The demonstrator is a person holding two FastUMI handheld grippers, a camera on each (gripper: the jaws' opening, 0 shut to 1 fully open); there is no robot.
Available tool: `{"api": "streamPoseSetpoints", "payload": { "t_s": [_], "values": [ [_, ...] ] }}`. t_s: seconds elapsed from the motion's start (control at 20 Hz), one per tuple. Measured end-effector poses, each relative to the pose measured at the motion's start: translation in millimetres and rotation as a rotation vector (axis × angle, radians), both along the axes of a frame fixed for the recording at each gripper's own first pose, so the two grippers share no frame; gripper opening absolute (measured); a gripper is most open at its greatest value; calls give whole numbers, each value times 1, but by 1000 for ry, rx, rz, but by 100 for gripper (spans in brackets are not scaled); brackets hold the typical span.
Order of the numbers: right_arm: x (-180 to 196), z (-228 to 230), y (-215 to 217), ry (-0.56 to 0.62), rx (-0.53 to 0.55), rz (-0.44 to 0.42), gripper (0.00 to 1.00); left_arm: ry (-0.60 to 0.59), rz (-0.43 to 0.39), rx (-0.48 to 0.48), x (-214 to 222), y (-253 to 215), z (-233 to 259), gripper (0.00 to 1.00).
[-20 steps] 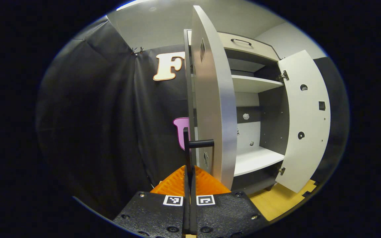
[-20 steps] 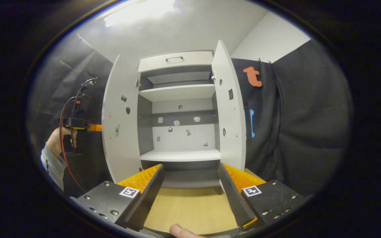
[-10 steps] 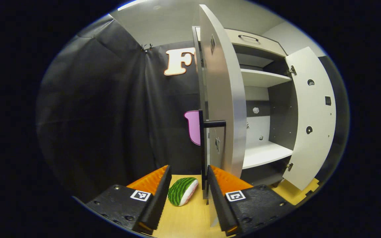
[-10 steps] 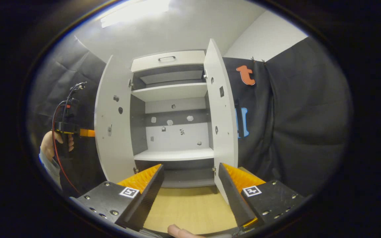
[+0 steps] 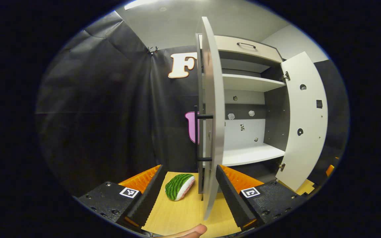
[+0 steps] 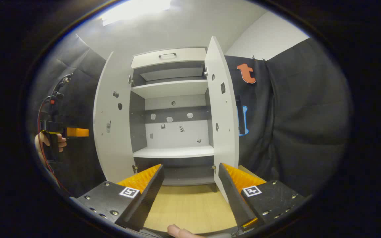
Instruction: Open the right door of the double-door shoe cabinet with the right hand, and open the left door with the left hand.
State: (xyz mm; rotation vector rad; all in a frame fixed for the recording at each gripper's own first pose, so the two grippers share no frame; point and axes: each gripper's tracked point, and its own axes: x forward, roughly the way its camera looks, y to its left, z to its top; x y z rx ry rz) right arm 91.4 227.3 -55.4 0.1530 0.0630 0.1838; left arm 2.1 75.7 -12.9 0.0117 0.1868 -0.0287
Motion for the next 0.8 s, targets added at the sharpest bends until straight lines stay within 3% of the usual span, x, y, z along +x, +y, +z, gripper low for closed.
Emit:
{"api": "streamPoseSetpoints", "payload": {
  "t_s": [0.25,0.6,0.8],
  "values": [
    [-4,0,3,0,-12,7,98,-54,27,11,-32,-24,4,96],
    [-6,10,-13,-20,-7,-11,98,-85,-35,8,-56,-86,-15,95],
    [-5,14,-26,-27,-8,-39,98,-35,-60,-38,-64,-117,-43,94]
  ]
}}
